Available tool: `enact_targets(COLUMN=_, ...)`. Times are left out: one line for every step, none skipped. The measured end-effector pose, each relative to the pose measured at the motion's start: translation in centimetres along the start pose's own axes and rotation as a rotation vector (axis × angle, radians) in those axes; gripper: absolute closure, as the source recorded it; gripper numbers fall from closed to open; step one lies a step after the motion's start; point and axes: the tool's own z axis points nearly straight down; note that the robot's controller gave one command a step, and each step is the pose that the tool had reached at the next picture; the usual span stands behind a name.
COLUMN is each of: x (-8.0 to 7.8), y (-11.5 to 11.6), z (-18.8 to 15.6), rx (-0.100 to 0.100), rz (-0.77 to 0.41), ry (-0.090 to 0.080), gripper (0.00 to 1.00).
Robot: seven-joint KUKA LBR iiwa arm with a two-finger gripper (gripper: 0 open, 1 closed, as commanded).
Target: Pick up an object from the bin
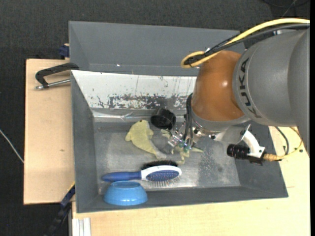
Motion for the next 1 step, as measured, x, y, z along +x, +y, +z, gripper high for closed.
enact_targets(x=-0.05, y=0.13, z=-1.16, rx=0.004, rz=-0.002, ry=0.003, gripper=1.00)
